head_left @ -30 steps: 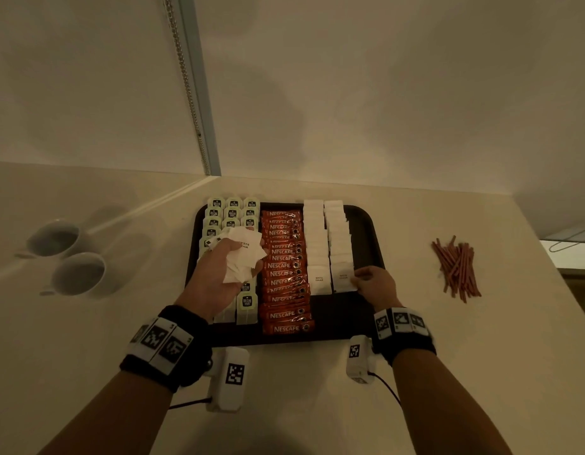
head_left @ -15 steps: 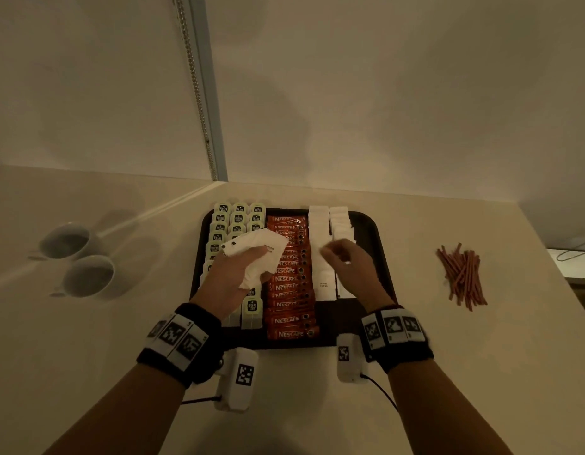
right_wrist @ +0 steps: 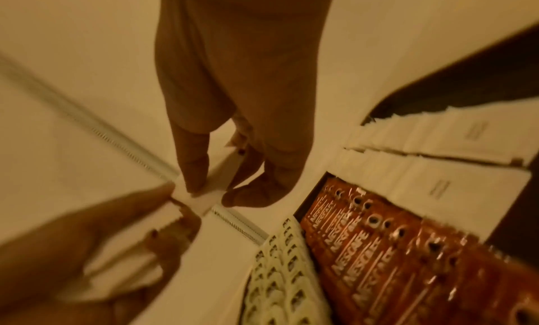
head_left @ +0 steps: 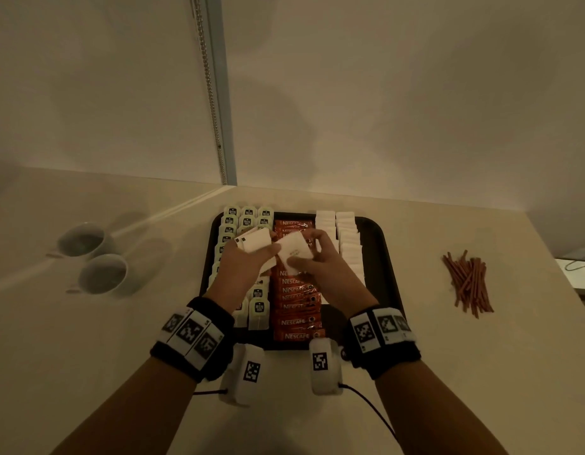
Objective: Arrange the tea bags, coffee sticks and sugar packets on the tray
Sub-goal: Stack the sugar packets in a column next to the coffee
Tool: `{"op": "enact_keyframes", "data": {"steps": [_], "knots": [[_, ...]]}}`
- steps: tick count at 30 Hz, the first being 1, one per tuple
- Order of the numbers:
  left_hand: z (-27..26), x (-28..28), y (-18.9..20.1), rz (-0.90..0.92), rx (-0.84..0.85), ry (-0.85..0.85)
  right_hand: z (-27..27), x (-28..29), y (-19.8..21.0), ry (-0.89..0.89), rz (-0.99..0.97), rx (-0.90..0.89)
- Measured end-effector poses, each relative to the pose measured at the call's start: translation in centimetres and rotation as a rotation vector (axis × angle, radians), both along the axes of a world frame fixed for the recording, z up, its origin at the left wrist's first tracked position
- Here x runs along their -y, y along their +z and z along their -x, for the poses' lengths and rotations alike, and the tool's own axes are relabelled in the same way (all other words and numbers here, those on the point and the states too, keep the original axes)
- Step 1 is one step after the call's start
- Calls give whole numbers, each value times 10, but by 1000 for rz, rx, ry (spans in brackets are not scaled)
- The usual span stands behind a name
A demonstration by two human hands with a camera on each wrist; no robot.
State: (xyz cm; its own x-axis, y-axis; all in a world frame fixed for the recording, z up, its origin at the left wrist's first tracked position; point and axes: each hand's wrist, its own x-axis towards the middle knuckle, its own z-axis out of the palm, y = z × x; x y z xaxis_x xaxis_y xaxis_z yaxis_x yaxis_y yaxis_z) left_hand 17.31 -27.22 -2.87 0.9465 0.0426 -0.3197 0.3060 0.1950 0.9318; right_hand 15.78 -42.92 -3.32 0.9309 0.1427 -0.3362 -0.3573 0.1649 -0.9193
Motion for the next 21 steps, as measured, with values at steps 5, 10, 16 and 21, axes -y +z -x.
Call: {"op": "enact_keyframes", "data": {"steps": [5, 10, 16, 21], "knots": [[-5, 3, 8, -132, 72, -30, 8, 3, -9, 6, 201, 59], [-3, 0, 12, 140, -121, -84, 11, 17, -10, -79, 138, 65], [8, -14, 8, 589, -268, -20, 26, 67, -32, -229, 488, -16], [10, -17, 2, 605, -310, 53, 41, 90, -78, -215, 764, -194]]}}
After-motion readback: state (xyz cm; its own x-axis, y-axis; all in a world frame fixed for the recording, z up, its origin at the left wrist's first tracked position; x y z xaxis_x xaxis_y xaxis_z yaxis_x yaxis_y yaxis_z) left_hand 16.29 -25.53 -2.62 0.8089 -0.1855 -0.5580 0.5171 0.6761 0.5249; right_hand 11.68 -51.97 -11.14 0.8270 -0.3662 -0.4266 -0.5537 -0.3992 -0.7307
